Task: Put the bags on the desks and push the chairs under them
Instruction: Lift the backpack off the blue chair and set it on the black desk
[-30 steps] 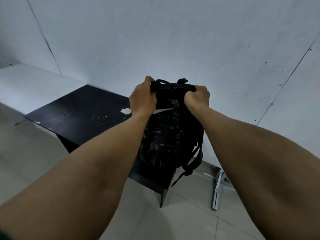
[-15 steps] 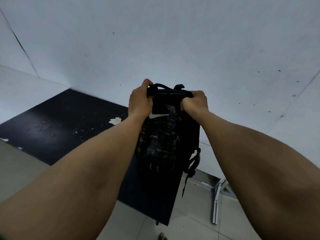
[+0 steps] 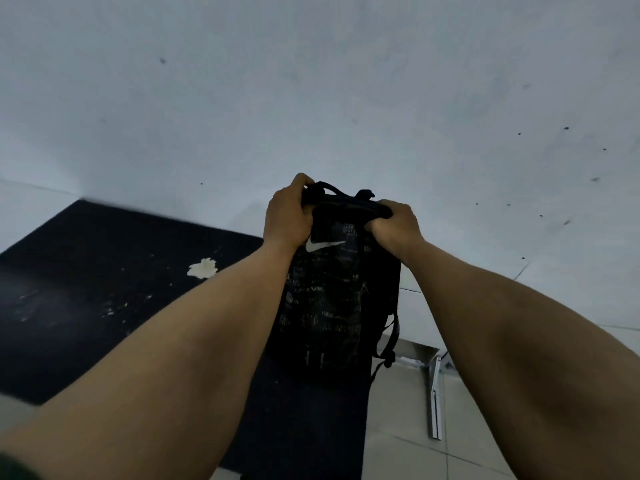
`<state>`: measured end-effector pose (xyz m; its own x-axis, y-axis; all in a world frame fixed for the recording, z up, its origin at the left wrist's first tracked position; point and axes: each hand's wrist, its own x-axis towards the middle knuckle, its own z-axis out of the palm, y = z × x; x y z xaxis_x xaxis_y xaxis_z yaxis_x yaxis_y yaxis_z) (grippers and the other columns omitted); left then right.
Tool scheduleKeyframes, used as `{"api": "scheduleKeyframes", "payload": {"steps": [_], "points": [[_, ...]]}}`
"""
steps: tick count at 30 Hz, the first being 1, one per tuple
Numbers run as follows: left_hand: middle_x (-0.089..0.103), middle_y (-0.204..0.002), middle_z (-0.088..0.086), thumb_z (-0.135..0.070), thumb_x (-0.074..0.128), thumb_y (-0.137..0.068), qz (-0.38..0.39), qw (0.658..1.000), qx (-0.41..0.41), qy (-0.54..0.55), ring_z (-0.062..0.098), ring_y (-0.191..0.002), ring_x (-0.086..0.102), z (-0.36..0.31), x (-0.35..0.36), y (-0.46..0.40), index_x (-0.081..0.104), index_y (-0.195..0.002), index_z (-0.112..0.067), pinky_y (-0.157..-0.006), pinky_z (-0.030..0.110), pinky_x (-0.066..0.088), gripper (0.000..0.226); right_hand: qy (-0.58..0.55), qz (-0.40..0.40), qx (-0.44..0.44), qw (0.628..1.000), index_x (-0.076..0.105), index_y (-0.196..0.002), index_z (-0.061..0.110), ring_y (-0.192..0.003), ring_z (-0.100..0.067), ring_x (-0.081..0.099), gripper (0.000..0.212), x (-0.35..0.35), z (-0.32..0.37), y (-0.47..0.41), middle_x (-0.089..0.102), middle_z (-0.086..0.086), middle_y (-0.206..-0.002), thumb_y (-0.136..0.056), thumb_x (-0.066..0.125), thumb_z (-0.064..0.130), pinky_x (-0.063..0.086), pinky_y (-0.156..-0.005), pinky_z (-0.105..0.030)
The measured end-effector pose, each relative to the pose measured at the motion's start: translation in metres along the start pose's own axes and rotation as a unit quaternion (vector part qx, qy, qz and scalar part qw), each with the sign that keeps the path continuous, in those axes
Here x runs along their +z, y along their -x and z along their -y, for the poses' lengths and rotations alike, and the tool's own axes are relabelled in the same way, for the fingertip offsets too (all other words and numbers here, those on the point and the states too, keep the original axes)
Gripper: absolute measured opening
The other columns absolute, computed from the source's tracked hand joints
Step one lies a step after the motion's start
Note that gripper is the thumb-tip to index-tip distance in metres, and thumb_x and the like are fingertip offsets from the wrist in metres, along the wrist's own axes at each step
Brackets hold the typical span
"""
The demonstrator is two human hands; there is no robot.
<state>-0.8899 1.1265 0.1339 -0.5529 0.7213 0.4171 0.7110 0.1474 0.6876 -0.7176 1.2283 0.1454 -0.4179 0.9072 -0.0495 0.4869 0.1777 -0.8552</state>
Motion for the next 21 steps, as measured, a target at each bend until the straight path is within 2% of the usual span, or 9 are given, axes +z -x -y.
{"api": "scheduleKeyframes", "payload": {"steps": [2, 4, 7, 11, 16, 18, 21], "points": [[0.069, -0.083, 0.0, -0.001, 0.056, -0.084, 0.002, 1.0, 0.012, 0.004, 0.023, -0.074, 0.062, 0.007, 0.002, -0.011, 0.054, -0.105, -0.021, -0.069, 0.044, 0.054, 0.03, 0.025, -0.04, -0.027, 0.999, 0.071, -0.099, 0.023, -0.086, -0.015, 0.063, 0.029, 0.003, -0.001, -0.008, 0.069, 0.005, -0.092, -0.073, 0.069, 0.011, 0.047, -0.076, -0.024], [0.068, -0.079, -0.002, -0.001, 0.056, -0.083, 0.0, 1.0, 0.025, 0.017, 0.022, -0.071, 0.061, 0.013, 0.004, -0.024, 0.054, -0.103, -0.02, -0.067, 0.042, 0.054, 0.028, 0.031, -0.077, -0.042, 0.996, 0.07, -0.099, 0.02, -0.087, -0.014, 0.062, 0.025, 0.006, 0.001, -0.018, 0.069, 0.005, -0.092, -0.075, 0.072, 0.011, 0.045, -0.077, -0.022], [0.067, -0.074, -0.002, 0.001, 0.056, -0.081, 0.014, 0.998, 0.044, 0.046, 0.021, -0.066, 0.06, 0.016, 0.004, -0.034, 0.055, -0.1, -0.017, -0.064, 0.039, 0.053, 0.027, -0.003, -0.079, -0.023, 0.997, 0.07, -0.094, 0.017, -0.086, -0.018, 0.065, 0.02, 0.007, 0.004, -0.029, 0.07, 0.002, -0.088, -0.079, 0.066, 0.005, 0.05, -0.075, -0.028], [0.066, -0.073, 0.0, 0.005, 0.055, -0.078, 0.038, 0.995, 0.062, 0.069, 0.019, -0.062, 0.058, 0.027, 0.002, -0.061, 0.056, -0.099, -0.015, -0.062, 0.035, 0.05, 0.029, -0.128, -0.052, 0.038, 0.99, 0.073, -0.096, 0.016, -0.085, -0.019, 0.067, 0.036, 0.015, 0.018, -0.047, 0.072, -0.003, -0.092, -0.082, 0.052, -0.01, 0.057, -0.078, -0.031], [0.066, -0.073, -0.001, 0.003, 0.055, -0.079, 0.049, 0.995, 0.062, 0.058, 0.018, -0.06, 0.057, 0.037, 0.007, -0.093, 0.055, -0.1, -0.018, -0.061, 0.037, 0.049, 0.029, -0.161, -0.081, 0.051, 0.982, 0.076, -0.092, 0.014, -0.079, -0.021, 0.068, 0.038, 0.026, 0.031, -0.068, 0.074, -0.01, -0.093, -0.08, 0.049, -0.011, 0.06, -0.077, -0.034], [0.065, -0.074, -0.003, -0.002, 0.055, -0.079, 0.049, 0.996, 0.062, 0.038, 0.02, -0.065, 0.057, 0.041, 0.011, -0.105, 0.054, -0.101, -0.021, -0.06, 0.039, 0.049, 0.029, -0.144, -0.105, 0.051, 0.983, 0.077, -0.092, 0.017, -0.081, -0.021, 0.069, 0.04, 0.03, 0.032, -0.078, 0.075, -0.006, -0.092, -0.078, 0.049, -0.009, 0.059, -0.078, -0.033], [0.062, -0.086, -0.003, -0.015, 0.057, -0.081, 0.038, 0.998, 0.05, -0.026, 0.02, -0.078, 0.056, 0.048, 0.02, -0.124, 0.053, -0.104, -0.031, -0.062, 0.032, 0.041, 0.028, -0.106, -0.128, 0.053, 0.985, 0.077, -0.092, 0.022, -0.088, -0.02, 0.07, 0.042, 0.035, 0.033, -0.097, 0.074, 0.0, -0.089, -0.074, 0.049, -0.004, 0.06, -0.086, -0.037]]}}
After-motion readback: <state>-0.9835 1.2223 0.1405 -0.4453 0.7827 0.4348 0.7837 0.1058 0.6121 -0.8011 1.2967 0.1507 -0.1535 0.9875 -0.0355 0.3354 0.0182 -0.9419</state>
